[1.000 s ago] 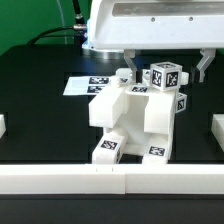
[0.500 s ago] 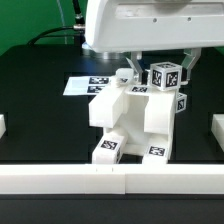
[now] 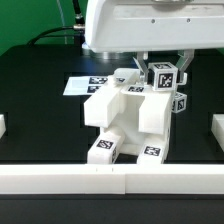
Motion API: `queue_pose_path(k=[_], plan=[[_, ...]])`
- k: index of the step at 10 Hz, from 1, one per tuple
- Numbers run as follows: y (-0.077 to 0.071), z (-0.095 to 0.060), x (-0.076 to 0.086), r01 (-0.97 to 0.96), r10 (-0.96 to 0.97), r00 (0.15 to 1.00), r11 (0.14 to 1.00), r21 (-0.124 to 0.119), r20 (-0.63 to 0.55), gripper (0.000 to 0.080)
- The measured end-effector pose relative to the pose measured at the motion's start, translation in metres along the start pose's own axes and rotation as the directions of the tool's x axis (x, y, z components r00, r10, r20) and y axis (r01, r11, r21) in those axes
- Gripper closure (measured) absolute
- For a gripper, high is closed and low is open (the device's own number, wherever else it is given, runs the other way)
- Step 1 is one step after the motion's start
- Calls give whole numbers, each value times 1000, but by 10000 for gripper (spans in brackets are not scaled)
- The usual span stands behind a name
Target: Assemble chair
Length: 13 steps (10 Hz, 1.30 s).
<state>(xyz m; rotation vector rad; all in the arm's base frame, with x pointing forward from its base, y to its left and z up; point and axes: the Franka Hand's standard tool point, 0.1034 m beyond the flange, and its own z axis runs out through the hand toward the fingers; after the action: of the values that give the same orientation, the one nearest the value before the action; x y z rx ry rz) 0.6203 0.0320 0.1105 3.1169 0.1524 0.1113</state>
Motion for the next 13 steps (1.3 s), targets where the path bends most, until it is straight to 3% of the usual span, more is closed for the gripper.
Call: queue_pose_path(k=[5,7,8,11,12,13], plan=[[4,1,-1,-493,493,870,870,22,13,530],[4,1,-1,-728,728,685,685,22,27,528],[4,1,-1,-803,802,595,596,12,38,528],[1,1,0,-883,882,469,469,8,37,528],[1,1,0,-882,881,471,471,8,37,528],[1,1,0,-879,878,476,476,8,37,443]])
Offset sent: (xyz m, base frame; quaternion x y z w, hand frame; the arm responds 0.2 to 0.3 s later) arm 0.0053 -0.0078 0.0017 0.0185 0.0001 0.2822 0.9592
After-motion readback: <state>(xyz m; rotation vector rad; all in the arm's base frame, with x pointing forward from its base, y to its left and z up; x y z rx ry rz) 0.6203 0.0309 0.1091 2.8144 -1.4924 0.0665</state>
